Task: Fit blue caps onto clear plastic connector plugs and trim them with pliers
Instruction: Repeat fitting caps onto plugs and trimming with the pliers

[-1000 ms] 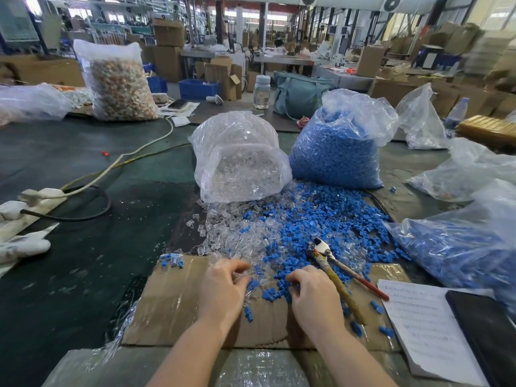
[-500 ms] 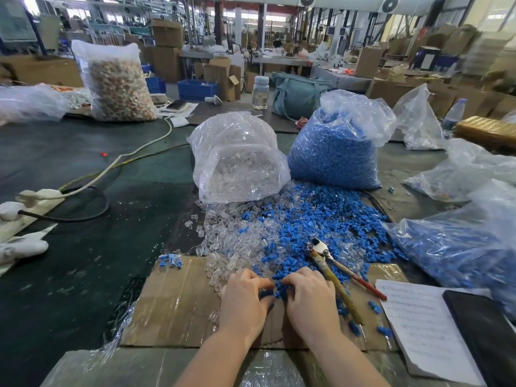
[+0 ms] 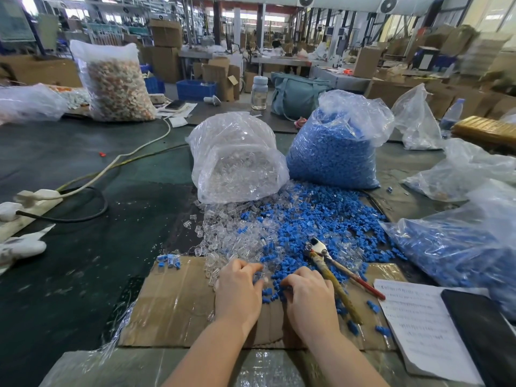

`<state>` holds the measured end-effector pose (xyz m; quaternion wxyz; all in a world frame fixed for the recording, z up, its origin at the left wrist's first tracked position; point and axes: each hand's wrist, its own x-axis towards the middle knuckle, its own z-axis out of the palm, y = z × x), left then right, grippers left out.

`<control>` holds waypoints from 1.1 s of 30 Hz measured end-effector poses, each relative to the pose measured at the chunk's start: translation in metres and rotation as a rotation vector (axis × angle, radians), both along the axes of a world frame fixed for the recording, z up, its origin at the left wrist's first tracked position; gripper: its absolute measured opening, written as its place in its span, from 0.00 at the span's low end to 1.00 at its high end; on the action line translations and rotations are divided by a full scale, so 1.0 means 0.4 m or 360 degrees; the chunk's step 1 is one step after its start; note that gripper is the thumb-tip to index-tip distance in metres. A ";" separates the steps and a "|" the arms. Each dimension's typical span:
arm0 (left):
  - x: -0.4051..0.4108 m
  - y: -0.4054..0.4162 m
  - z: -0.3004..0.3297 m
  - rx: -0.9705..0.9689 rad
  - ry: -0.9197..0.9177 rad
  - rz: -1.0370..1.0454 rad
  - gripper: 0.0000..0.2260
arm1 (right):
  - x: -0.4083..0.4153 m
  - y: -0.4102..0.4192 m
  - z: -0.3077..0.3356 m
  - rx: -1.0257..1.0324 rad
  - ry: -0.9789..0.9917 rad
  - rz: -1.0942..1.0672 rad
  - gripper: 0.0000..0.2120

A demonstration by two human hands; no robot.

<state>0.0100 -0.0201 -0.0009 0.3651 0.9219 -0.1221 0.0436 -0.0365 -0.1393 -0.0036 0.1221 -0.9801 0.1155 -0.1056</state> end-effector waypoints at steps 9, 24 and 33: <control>0.016 -0.013 0.001 0.0135 0.0007 -0.0084 0.09 | -0.005 0.007 -0.004 0.0019 0.0018 0.0115 0.12; 0.026 -0.002 0.038 -0.0609 0.0231 0.0083 0.05 | 0.011 0.036 -0.005 0.0035 0.0017 0.0097 0.11; 0.023 0.006 0.044 -0.1108 0.0564 0.0162 0.06 | 0.008 0.030 0.003 -0.0032 0.0070 0.0075 0.10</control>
